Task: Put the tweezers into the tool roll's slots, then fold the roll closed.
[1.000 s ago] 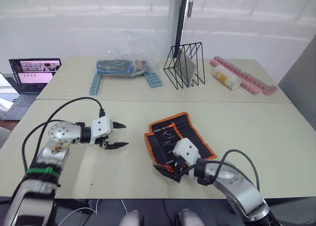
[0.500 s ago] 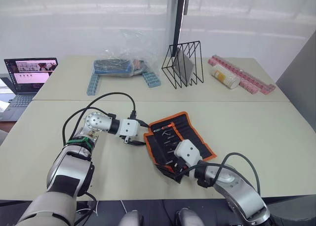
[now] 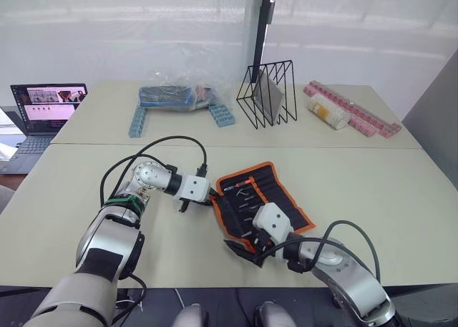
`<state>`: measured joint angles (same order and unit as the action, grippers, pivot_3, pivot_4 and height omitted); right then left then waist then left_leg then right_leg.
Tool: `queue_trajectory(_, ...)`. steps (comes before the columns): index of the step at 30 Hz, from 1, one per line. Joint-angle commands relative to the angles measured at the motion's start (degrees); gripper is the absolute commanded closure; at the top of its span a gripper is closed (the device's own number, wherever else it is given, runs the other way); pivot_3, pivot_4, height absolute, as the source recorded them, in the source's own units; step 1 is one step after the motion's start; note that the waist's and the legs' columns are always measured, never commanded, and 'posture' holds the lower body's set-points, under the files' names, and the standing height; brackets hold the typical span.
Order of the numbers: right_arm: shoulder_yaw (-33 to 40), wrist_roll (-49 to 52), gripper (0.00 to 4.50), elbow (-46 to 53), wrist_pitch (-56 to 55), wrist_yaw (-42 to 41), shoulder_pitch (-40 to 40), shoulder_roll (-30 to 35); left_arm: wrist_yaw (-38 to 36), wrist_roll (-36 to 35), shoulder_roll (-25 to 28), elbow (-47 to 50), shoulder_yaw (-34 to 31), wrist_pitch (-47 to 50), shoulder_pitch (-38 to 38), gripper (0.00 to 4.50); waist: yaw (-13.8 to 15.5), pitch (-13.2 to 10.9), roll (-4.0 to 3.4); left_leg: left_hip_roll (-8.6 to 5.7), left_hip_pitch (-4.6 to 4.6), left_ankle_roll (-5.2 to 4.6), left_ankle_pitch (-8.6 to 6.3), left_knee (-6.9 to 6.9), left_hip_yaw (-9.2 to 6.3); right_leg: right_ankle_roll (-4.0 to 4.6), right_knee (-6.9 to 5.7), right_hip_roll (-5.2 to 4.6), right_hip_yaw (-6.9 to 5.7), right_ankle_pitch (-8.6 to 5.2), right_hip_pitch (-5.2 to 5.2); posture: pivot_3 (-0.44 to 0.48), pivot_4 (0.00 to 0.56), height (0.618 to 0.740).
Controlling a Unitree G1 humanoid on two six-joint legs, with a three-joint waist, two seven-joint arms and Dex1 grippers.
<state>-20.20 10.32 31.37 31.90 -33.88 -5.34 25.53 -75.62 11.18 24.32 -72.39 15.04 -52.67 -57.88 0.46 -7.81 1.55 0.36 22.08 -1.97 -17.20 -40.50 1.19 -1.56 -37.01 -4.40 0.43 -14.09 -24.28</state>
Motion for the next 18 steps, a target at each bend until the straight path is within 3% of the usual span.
queue_trajectory(1, -1.16, 0.09, 0.00, 0.86, 0.00, -1.05, -0.97, 0.06, -0.54, -0.17, 0.68, 0.35, -0.42, -0.43, -0.24, 4.47, -0.02, 0.00, 0.00, 0.00, 0.00, 0.00, 0.00, 0.00, 0.00, 0.00, 0.00, 0.00, 0.00, 0.00, 0.00, 0.000, 0.150, 0.722)
queue_trajectory(10, -4.52, -5.69, 0.00, -2.80, 0.03, 1.08, -3.58, 0.04, -0.63, -0.06, 0.76, 0.42, -0.44, -0.04, -0.04, 4.47, -0.08, 0.00, 0.00, 0.00, 0.01, 0.00, 0.00, -0.02, -0.02, 0.00, -0.03, 0.00, -0.01, 0.00, -0.01, 0.000, 0.150, 0.722)
queue_trajectory(18, -3.67, -7.19, 2.58, -1.18, -0.92, 1.84, -2.17, 0.01, -0.34, 0.65, 1.43, 0.32, -0.11, 0.23, 0.24, 4.50, -0.20, 0.00, 0.00, 0.00, 0.01, -0.01, 0.00, -0.01, -0.02, 0.00, -0.05, 0.01, -0.01, 0.00, -0.01, 0.000, 0.150, 0.722)
